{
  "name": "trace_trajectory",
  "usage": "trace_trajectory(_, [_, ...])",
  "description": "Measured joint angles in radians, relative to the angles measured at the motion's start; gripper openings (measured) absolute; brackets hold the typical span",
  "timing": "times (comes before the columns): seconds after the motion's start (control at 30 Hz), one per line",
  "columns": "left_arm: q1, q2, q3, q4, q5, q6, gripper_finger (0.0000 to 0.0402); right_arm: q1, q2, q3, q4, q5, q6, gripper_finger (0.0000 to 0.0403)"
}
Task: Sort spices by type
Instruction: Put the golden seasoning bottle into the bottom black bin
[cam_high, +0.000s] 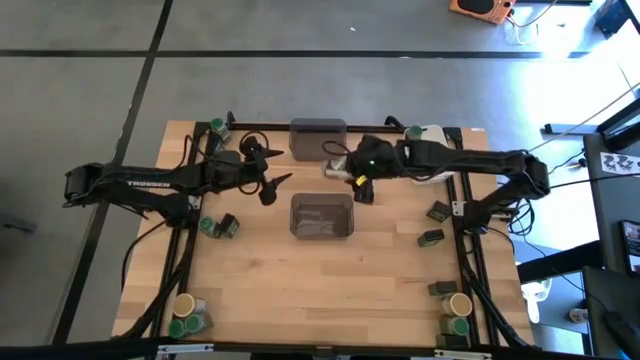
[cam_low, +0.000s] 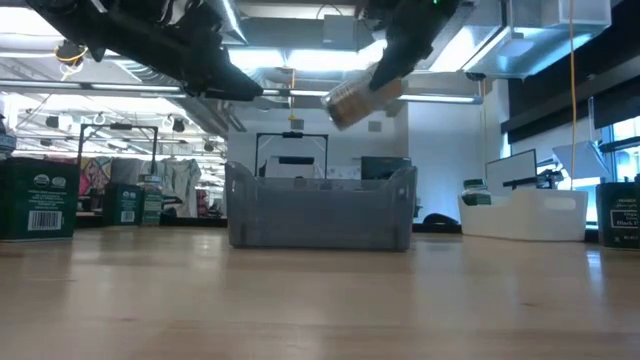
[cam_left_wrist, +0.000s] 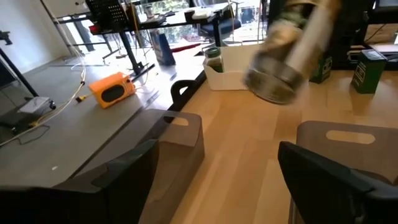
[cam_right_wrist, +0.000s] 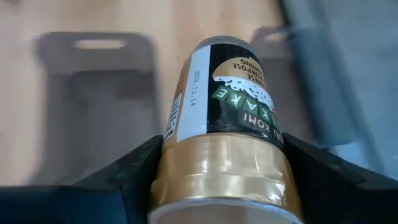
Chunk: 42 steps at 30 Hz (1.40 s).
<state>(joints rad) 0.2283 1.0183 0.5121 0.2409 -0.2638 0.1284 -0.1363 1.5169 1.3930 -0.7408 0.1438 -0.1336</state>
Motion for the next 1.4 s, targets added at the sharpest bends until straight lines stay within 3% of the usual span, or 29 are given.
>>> trace_trajectory(0.23, [0.0, 0.0, 0.0, 0.001, 0.0, -0.002, 0.0329, 0.057, 0.094, 0.102, -0.194, -0.043, 0.033, 0.0285])
trace_trajectory(0.63, [0.0, 0.0, -0.001, -0.002, 0.0, -0.018, 0.0329, 0.106, 0.364, 0.335, -0.462, -0.058, 0.084, 0.0286])
trace_trajectory(1.4, [0.0, 0.002, -0.001, -0.02, -0.001, -0.025, 0.0329, 0.104, 0.497, 0.348, -0.496, -0.094, 0.077, 0.0288])
